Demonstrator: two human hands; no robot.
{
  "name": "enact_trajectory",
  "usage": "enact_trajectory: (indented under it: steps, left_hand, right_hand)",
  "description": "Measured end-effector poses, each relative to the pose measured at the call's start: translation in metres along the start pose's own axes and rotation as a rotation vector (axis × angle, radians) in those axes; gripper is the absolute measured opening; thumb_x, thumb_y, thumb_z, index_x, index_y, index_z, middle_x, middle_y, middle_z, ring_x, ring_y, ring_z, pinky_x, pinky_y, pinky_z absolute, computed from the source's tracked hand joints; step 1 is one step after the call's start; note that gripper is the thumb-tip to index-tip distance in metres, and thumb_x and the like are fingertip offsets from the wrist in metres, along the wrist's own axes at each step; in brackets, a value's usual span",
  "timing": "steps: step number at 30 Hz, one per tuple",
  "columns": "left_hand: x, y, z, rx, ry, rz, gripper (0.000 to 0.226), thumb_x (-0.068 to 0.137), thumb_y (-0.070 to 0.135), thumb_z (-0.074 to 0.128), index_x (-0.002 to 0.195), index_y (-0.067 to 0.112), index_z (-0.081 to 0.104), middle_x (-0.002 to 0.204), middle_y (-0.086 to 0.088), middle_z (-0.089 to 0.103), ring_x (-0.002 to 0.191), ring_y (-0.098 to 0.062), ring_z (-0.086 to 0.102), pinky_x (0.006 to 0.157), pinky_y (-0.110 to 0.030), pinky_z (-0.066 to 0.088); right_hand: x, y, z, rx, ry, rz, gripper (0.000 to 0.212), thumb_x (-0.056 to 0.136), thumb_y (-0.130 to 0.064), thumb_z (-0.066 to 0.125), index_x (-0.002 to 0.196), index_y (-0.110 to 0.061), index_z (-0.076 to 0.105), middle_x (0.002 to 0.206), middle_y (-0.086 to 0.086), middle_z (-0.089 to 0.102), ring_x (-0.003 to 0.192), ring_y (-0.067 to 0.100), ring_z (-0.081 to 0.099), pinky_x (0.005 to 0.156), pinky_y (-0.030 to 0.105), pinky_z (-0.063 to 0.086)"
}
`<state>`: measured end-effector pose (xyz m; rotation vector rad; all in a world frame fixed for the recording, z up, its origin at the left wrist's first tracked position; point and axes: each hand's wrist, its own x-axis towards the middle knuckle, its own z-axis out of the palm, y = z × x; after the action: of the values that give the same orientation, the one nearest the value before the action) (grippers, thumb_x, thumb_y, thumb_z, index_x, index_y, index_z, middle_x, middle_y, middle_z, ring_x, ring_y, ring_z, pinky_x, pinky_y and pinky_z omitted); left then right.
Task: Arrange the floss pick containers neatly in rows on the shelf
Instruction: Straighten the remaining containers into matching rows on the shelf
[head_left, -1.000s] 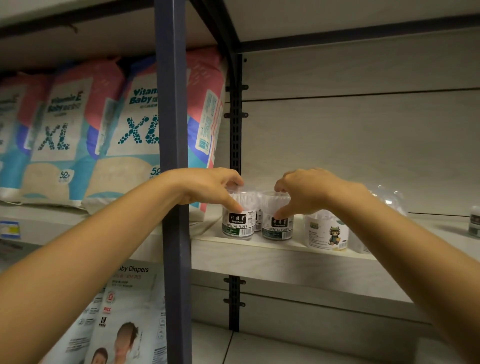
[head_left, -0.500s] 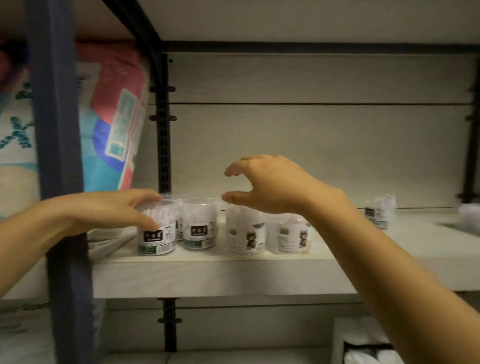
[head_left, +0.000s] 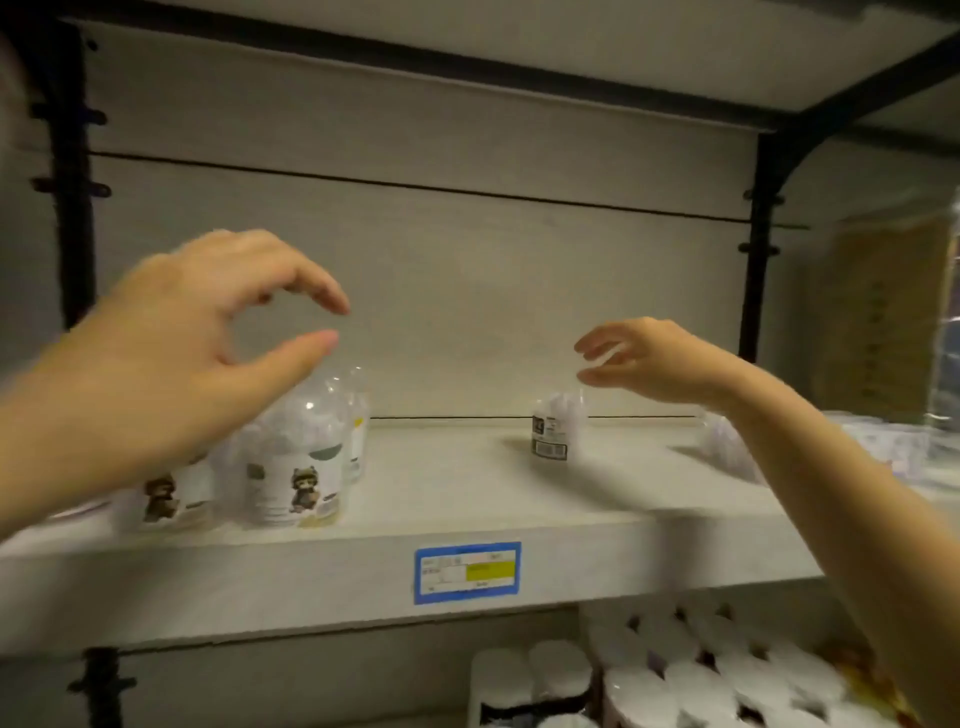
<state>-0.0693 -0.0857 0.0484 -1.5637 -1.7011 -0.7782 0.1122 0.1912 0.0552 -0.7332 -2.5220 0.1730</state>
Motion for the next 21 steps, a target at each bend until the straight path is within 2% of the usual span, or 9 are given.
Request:
enact_trajectory:
  steps: [2,3,7,10,12,14,15,18,21]
  left_hand:
    - [0.025,0.049,0.032,-0.089,-0.046,0.023,0.020,0.079,0.045,0.051,0.093,0.034,0.060,0.093,0.021,0.057,0.094,0.006,0.051,0.076,-0.007,0.039]
    - [0.039,0.057,0.052,-0.087,-0.081,0.039,0.018,0.083,0.041,0.054,0.096,0.031,0.061,0.093,0.019,0.057,0.093,0.005,0.052,0.073,-0.005,0.038]
    - [0.089,0.068,0.123,-0.049,-0.346,-0.115,0.022,0.089,0.022,0.055,0.111,0.017,0.059,0.103,0.006,0.060,0.097,-0.012,0.055,0.065,-0.013,0.034]
    - [0.107,0.070,0.155,-0.047,-0.489,-0.200,0.032,0.091,0.020,0.053,0.122,0.013,0.053,0.124,-0.002,0.059,0.109,-0.017,0.053,0.078,-0.014,0.033]
    - [0.113,0.071,0.164,-0.034,-0.551,-0.252,0.039,0.091,0.022,0.054,0.129,0.011,0.047,0.130,-0.004,0.055,0.115,-0.019,0.052,0.083,-0.018,0.035]
    - [0.117,0.071,0.167,-0.032,-0.597,-0.305,0.046,0.091,0.024,0.054,0.133,0.010,0.042,0.134,-0.006,0.052,0.119,-0.021,0.051,0.087,-0.021,0.037]
    - [0.117,0.071,0.168,-0.031,-0.615,-0.329,0.048,0.091,0.024,0.055,0.135,0.009,0.040,0.136,-0.006,0.050,0.120,-0.022,0.050,0.089,-0.022,0.038]
    - [0.114,0.068,0.164,-0.089,-0.631,-0.400,0.055,0.089,0.027,0.059,0.137,0.010,0.038,0.139,-0.007,0.047,0.121,-0.021,0.050,0.096,-0.026,0.040]
    - [0.107,0.068,0.149,-0.255,-0.651,-0.445,0.070,0.080,0.027,0.070,0.139,0.014,0.035,0.138,-0.002,0.046,0.121,-0.017,0.049,0.101,-0.029,0.041]
  right_hand:
    - [0.015,0.022,0.006,-0.005,-0.048,0.010,0.051,0.083,-0.040,0.063,0.128,-0.018,0.052,0.131,0.002,0.056,0.113,0.019,0.056,0.096,0.030,0.042]
    - [0.023,0.031,0.009,-0.014,-0.061,0.017,0.057,0.081,-0.046,0.063,0.130,-0.018,0.049,0.133,0.002,0.054,0.115,0.020,0.055,0.097,0.030,0.041]
    - [0.050,0.047,0.024,-0.007,-0.124,0.001,0.074,0.074,-0.060,0.062,0.134,-0.020,0.043,0.134,0.003,0.052,0.117,0.022,0.052,0.098,0.032,0.040]
    - [0.062,0.048,0.037,-0.009,-0.188,-0.019,0.079,0.072,-0.060,0.063,0.136,-0.020,0.040,0.133,0.004,0.051,0.112,0.024,0.056,0.093,0.032,0.046]
    - [0.067,0.048,0.046,-0.004,-0.202,-0.023,0.078,0.072,-0.059,0.064,0.135,-0.021,0.041,0.127,0.005,0.055,0.098,0.023,0.061,0.080,0.029,0.051]
    - [0.069,0.049,0.053,0.002,-0.182,-0.029,0.073,0.072,-0.057,0.066,0.132,-0.022,0.044,0.110,0.005,0.059,0.079,0.019,0.062,0.065,0.026,0.051]
    - [0.070,0.050,0.055,0.015,-0.176,-0.036,0.070,0.073,-0.054,0.067,0.130,-0.021,0.045,0.104,0.004,0.059,0.075,0.019,0.062,0.063,0.026,0.050]
    - [0.066,0.058,0.047,0.309,-0.267,-0.046,0.064,0.076,-0.033,0.073,0.131,-0.022,0.044,0.117,0.005,0.053,0.095,0.018,0.058,0.070,0.026,0.053]
    - [0.051,0.062,0.022,0.658,-0.388,-0.132,0.065,0.075,-0.014,0.073,0.131,-0.019,0.041,0.127,0.004,0.051,0.098,0.012,0.058,0.078,0.024,0.052]
